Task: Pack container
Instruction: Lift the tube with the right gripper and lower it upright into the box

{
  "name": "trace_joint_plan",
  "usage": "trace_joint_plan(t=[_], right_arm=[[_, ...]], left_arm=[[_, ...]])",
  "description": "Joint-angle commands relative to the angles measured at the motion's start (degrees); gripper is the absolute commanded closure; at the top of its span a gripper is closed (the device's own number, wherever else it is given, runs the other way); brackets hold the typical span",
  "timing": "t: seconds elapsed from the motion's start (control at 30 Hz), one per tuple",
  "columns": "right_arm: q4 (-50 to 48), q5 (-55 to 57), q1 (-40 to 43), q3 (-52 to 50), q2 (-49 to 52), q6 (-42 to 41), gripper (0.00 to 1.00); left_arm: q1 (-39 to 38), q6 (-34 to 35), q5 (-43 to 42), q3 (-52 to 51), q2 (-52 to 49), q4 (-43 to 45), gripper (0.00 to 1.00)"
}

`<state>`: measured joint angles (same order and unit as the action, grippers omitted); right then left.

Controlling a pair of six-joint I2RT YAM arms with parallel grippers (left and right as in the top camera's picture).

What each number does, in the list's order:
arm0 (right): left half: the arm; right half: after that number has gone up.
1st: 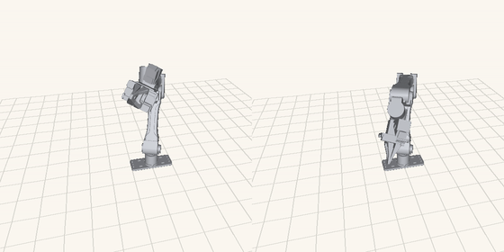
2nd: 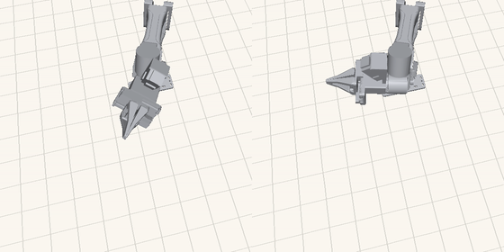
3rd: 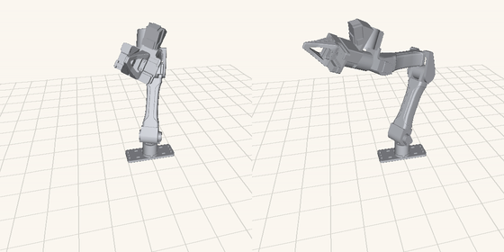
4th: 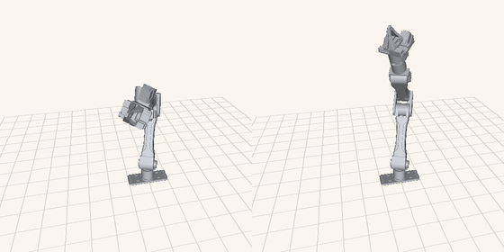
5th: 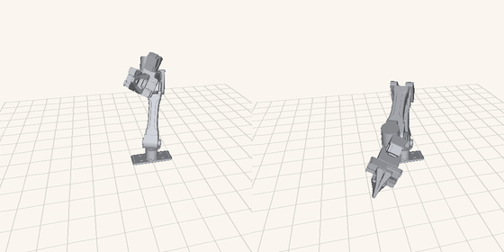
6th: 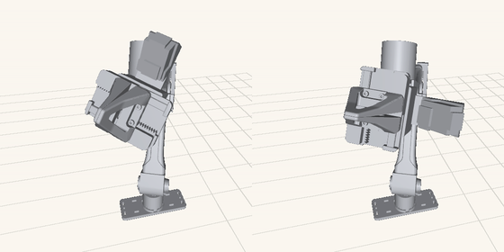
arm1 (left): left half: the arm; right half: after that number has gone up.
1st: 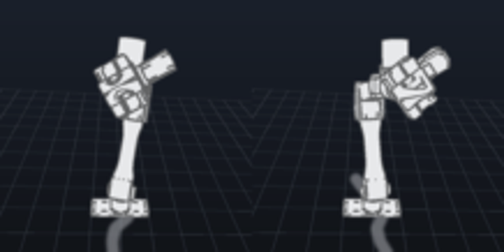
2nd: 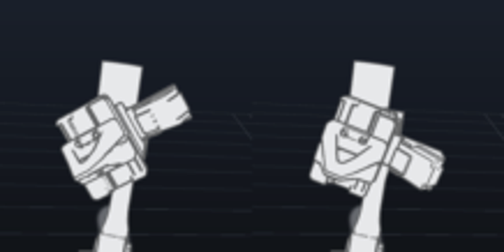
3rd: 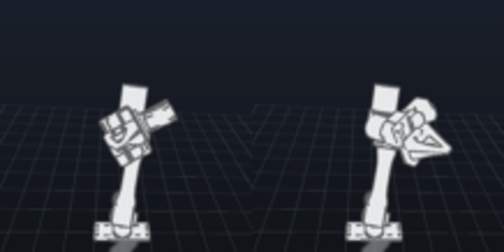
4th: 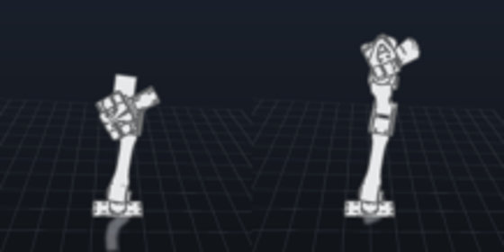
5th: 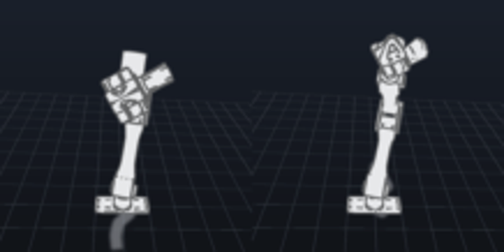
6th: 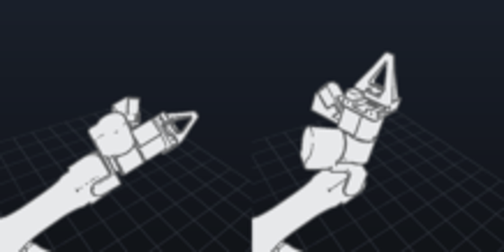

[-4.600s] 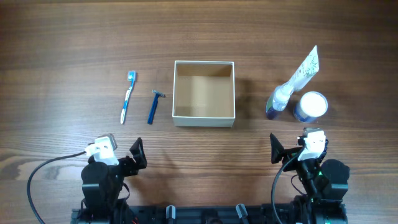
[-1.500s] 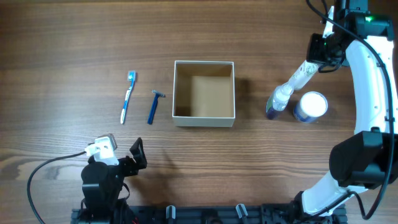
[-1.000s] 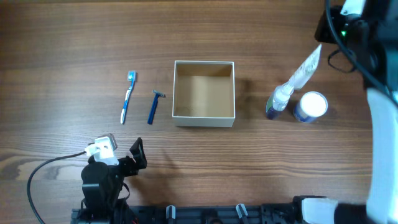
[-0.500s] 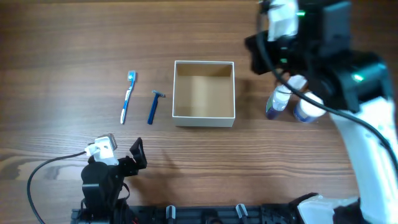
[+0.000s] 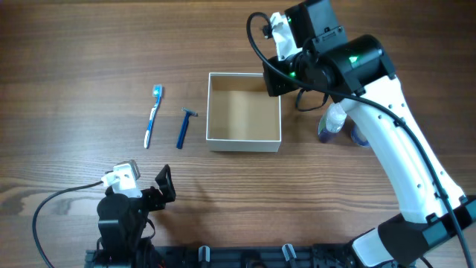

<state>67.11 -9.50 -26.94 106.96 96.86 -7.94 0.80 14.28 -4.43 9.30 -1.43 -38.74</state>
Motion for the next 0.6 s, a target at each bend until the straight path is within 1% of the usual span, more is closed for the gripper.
trace_joint_plan(t=[0.0, 0.07, 0.1, 0.13, 0.2, 0.27, 0.37, 0.4, 0.43, 0.47, 0.5, 0.57], right_arm=[[-1.92, 9.81, 2.29, -0.11, -4.11, -1.25, 0.96], [-2.95, 14.34, 5.42, -0.11, -6.23, -1.25, 0.95], [-3.32, 16.13, 7.23, -0.11, -6.86, -1.25, 0.85], [-3.54, 17.18, 8.74, -0.11, -7.23, -1.22, 0.69], [-4.04, 18.58, 13.68, -0.13, -7.45, -1.22, 0.57], [-4.17, 18.51, 18.40, -0.15, -6.93, -1.20, 0.39], [-3.61, 15.61, 24.06, -0.17, -5.53, -0.68, 0.32], [-2.84, 12.63, 25.97, -0.22, -4.81, 0.13, 0.27], [-2.23, 10.75, 26.82, -0.33, -4.26, 0.48, 0.20], [-0.90, 8.81, 27.82, -0.61, -3.48, 0.28, 0.15], [-0.04, 8.13, 28.22, -0.81, -2.99, -0.04, 0.14], [2.71, 10.14, 28.83, -1.46, -0.94, -3.63, 0.12]], left_arm=[[-0.33, -0.13, -0.48, -0.11, 0.50, 0.13, 0.00], [-0.33, -0.13, -0.48, -0.11, 0.50, 0.13, 0.00], [-0.33, -0.13, -0.48, -0.11, 0.50, 0.13, 0.00], [-0.33, -0.13, -0.48, -0.11, 0.50, 0.13, 0.00], [-0.33, -0.13, -0.48, -0.11, 0.50, 0.13, 0.00], [-0.33, -0.13, -0.48, -0.11, 0.50, 0.13, 0.00], [-0.33, -0.13, -0.48, -0.11, 0.50, 0.13, 0.00], [-0.33, -0.13, -0.48, -0.11, 0.50, 0.13, 0.00], [-0.33, -0.13, -0.48, -0.11, 0.50, 0.13, 0.00], [-0.33, -0.13, -0.48, -0.11, 0.50, 0.13, 0.00], [-0.33, -0.13, -0.48, -0.11, 0.50, 0.13, 0.00], [-0.33, -0.13, -0.48, -0.11, 0.50, 0.13, 0.00]])
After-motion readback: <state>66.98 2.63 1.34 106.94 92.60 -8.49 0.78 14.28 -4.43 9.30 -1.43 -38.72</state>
